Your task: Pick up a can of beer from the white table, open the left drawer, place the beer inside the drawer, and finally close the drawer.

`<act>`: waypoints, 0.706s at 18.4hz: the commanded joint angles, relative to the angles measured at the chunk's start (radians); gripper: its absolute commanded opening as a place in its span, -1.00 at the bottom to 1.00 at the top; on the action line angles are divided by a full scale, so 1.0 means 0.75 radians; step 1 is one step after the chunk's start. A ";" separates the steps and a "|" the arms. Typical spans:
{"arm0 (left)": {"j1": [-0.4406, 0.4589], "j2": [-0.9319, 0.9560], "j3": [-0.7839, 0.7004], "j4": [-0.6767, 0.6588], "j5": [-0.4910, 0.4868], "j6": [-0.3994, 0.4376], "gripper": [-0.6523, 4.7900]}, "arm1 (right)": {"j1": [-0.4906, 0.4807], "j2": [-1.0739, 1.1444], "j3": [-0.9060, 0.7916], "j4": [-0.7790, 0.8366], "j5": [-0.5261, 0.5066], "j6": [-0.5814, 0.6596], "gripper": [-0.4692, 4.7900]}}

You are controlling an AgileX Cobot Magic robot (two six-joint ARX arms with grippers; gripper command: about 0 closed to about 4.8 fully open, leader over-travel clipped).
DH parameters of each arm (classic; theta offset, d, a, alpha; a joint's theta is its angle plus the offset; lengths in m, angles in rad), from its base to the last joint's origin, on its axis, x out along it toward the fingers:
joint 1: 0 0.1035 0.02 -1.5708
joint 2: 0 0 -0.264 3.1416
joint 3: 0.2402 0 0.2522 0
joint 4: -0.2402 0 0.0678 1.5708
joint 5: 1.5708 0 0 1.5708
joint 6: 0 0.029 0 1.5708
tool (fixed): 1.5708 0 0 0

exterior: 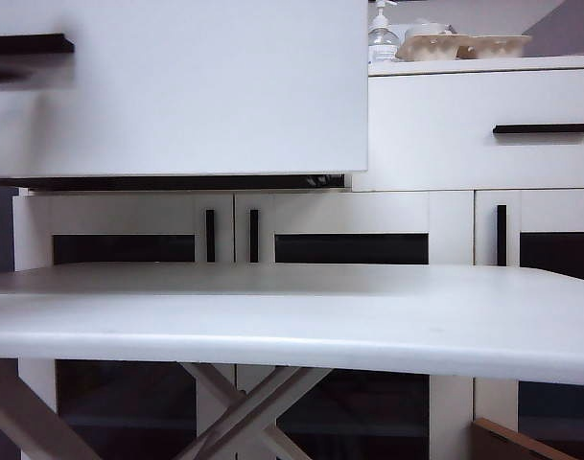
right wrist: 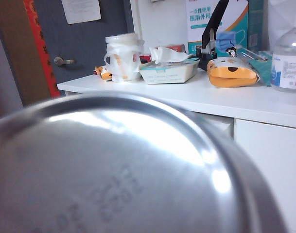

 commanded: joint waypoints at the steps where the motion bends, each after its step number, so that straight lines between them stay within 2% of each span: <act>1: 0.001 -0.077 0.009 -0.126 -0.040 0.042 1.00 | 0.002 -0.014 0.016 0.086 -0.002 0.006 -0.23; 3: 0.001 -0.122 0.012 -0.229 -0.038 0.044 1.00 | 0.002 -0.014 0.016 0.086 -0.002 0.006 -0.23; 5: 0.001 -0.194 0.012 -0.320 -0.023 0.109 1.00 | 0.002 -0.014 0.017 0.086 -0.002 0.006 -0.23; 6: 0.001 -0.214 0.013 -0.321 -0.023 0.124 0.90 | 0.002 -0.014 0.017 0.086 -0.002 0.006 -0.23; 7: 0.001 -0.263 0.014 -0.315 -0.023 0.146 0.51 | 0.002 -0.013 0.017 0.087 -0.002 0.006 -0.23; 8: 0.001 -0.293 0.015 -0.312 -0.024 0.161 0.37 | 0.002 -0.013 0.017 0.087 -0.002 0.006 -0.23; 11: 0.001 -0.426 0.015 -0.223 0.007 0.234 -0.75 | 0.002 0.014 0.064 0.091 -0.030 0.006 -0.23; 13: 0.002 -0.462 0.063 -0.179 0.006 0.308 -0.78 | 0.003 0.054 0.128 0.084 -0.063 0.007 -0.23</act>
